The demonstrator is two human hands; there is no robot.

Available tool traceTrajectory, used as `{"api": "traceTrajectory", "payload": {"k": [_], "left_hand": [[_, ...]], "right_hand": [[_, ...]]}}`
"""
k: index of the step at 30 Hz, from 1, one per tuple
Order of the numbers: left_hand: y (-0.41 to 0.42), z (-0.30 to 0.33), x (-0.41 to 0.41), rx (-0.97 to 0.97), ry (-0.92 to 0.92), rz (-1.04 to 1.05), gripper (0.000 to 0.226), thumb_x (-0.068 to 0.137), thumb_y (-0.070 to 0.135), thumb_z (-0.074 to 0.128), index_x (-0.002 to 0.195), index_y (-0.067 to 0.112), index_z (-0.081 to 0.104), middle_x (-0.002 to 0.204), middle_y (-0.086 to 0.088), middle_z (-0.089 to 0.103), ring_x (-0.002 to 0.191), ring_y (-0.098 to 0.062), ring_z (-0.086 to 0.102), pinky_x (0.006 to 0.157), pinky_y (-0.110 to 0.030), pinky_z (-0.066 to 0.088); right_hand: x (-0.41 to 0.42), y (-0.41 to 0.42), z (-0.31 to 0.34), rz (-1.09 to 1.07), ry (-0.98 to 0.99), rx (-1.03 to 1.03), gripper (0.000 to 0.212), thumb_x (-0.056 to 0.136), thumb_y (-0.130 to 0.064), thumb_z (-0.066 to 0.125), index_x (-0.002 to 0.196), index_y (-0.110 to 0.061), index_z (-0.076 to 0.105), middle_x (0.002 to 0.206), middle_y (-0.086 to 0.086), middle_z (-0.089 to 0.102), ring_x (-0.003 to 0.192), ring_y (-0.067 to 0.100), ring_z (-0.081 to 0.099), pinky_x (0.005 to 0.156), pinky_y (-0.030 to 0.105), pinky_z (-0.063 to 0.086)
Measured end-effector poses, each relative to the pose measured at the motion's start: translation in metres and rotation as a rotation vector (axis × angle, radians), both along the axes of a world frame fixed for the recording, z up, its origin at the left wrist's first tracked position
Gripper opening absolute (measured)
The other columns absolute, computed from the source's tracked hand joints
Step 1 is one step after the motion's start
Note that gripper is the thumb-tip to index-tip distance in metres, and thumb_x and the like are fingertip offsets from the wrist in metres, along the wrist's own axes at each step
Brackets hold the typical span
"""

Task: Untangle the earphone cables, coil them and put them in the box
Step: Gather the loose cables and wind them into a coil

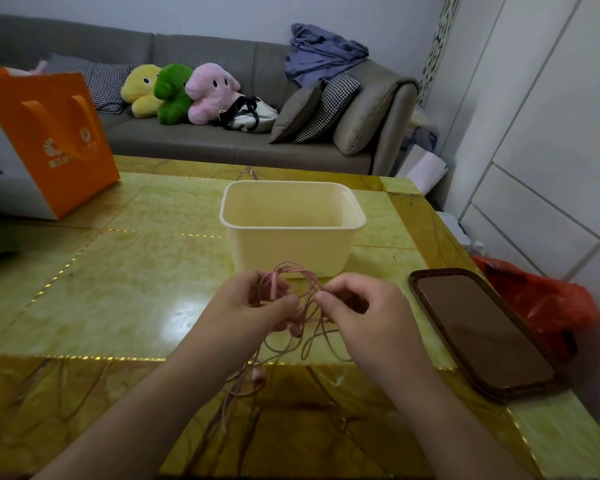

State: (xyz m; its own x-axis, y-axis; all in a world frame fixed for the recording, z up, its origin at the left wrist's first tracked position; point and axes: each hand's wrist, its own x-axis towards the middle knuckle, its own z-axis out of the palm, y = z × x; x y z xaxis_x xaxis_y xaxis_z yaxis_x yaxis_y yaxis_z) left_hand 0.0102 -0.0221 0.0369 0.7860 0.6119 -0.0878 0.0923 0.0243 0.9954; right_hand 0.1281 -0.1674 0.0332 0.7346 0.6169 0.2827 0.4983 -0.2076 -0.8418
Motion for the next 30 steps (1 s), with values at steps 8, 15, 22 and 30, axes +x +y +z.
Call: {"api": "traceTrajectory", "payload": {"k": [8,15,22,30], "left_hand": [[0.000,-0.006,-0.002,0.209,0.174,-0.196,0.012,0.093,0.031,0.078,0.103,0.024,0.076,0.093,0.002,0.081,0.090,-0.013,0.077,0.087,-0.038,0.060],[-0.002,-0.002,-0.004,0.152,0.142,-0.235,0.010,0.094,0.014,0.075,0.104,0.015,0.078,0.094,-0.004,0.081,0.092,-0.024,0.077,0.081,-0.035,0.061],[-0.002,-0.001,-0.004,0.061,0.076,-0.225,0.015,0.095,0.022,0.076,0.103,0.010,0.078,0.093,-0.016,0.077,0.084,-0.021,0.074,0.079,-0.035,0.063],[-0.006,0.001,0.001,-0.200,0.003,-0.075,0.051,0.106,0.041,0.053,0.097,-0.004,0.073,0.082,-0.023,0.076,0.072,-0.029,0.070,0.068,-0.038,0.054]], "right_hand": [[0.003,0.001,0.001,-0.012,0.123,0.089,0.017,0.102,-0.016,0.068,0.087,-0.025,0.069,0.079,-0.001,0.075,0.076,0.015,0.071,0.072,0.034,0.060],[0.006,0.001,-0.001,-0.002,0.134,0.083,0.021,0.104,-0.010,0.064,0.089,-0.026,0.066,0.082,-0.001,0.074,0.069,0.010,0.067,0.064,0.031,0.054],[0.007,0.000,-0.001,-0.003,0.078,0.069,0.014,0.099,-0.018,0.072,0.089,-0.026,0.067,0.080,-0.005,0.072,0.075,0.011,0.069,0.068,0.033,0.058],[0.007,0.000,-0.002,0.015,0.061,0.003,0.017,0.095,-0.024,0.077,0.081,-0.024,0.067,0.067,0.003,0.061,0.058,0.010,0.053,0.054,0.030,0.046]]}}
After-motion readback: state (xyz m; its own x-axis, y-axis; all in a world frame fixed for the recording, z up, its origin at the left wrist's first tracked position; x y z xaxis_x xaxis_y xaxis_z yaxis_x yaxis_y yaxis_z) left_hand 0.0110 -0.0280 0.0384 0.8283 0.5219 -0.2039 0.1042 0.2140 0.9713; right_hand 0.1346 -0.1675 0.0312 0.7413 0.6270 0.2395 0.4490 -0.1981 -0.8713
